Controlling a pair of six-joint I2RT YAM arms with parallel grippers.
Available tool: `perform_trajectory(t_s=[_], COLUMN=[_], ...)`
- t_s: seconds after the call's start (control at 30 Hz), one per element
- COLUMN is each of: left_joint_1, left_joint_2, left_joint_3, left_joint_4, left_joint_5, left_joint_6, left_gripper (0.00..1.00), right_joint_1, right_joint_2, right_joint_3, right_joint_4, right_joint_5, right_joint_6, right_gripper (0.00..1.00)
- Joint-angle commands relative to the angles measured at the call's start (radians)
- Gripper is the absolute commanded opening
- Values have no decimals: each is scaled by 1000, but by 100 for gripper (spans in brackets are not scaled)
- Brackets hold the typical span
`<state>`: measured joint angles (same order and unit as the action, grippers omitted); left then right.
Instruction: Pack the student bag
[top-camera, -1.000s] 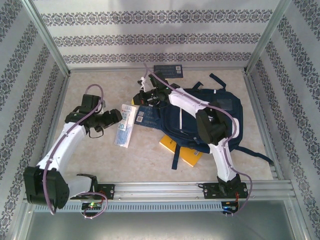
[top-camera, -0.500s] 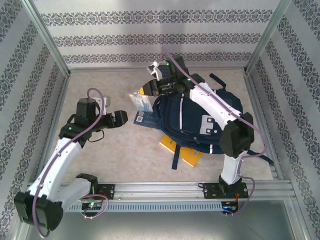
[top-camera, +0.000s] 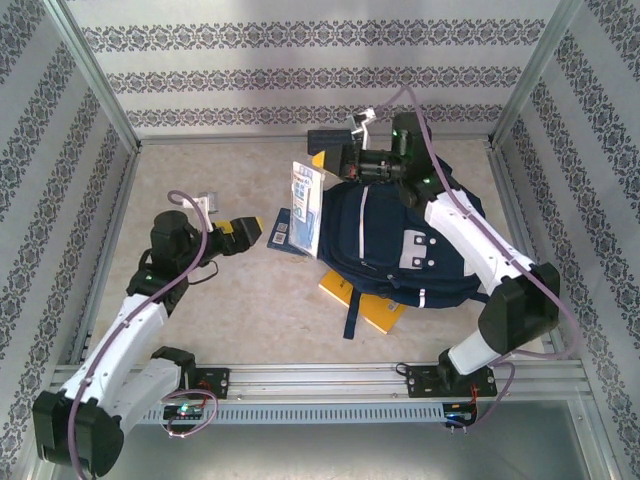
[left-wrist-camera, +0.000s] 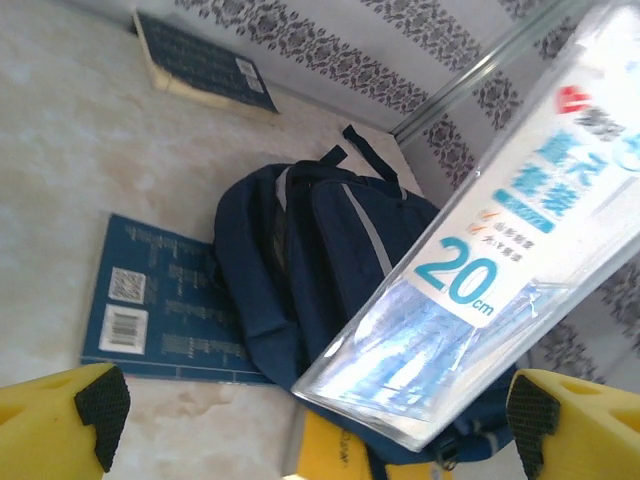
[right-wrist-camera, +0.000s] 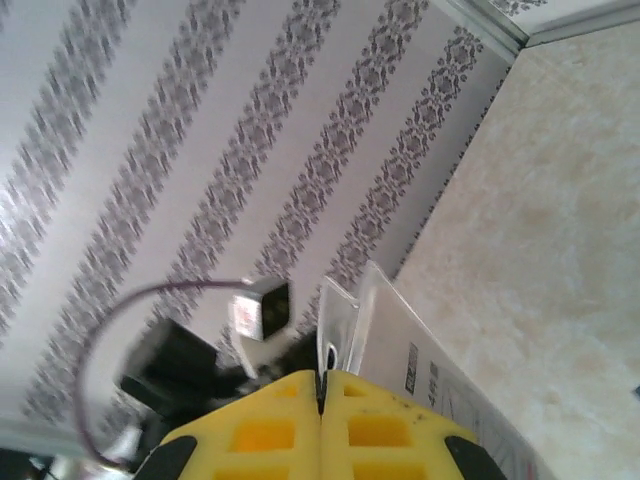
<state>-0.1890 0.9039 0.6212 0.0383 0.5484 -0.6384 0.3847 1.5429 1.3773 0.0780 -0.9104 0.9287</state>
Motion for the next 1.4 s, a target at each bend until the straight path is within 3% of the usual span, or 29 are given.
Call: perform_trajectory(t_s=[0.0, 0.27, 0.63, 1.03, 1.17, 1.37], left_joint_1=[-9, -88, -160, -310, -340, -345], left_joint_2=[67, 309, 462, 804, 873, 850], left_joint_3=[-66, -57, -33, 127, 204, 173], left_joint_4=[334, 582, 885, 1311, 1360, 1379], left_joint_5=[40, 70, -58, -156, -178, -202], left_joint_6=[-325, -636, -796, -1004, -1018, -947], left_gripper=[100, 100, 99, 99, 100, 99], right_joint_1=[-8, 9, 89, 164, 162, 136], right_joint_2=[-40, -74, -44, -19, -24, -79], right_joint_3=[-61, -67, -46, -28, -44, -107], right_joint_4=[301, 313, 394, 474, 496, 470], right_joint_5=[72, 229, 425, 540, 557, 588], right_joint_6=[298, 388, 557, 623, 640, 640], right_gripper=[0, 0, 0, 0, 0, 0])
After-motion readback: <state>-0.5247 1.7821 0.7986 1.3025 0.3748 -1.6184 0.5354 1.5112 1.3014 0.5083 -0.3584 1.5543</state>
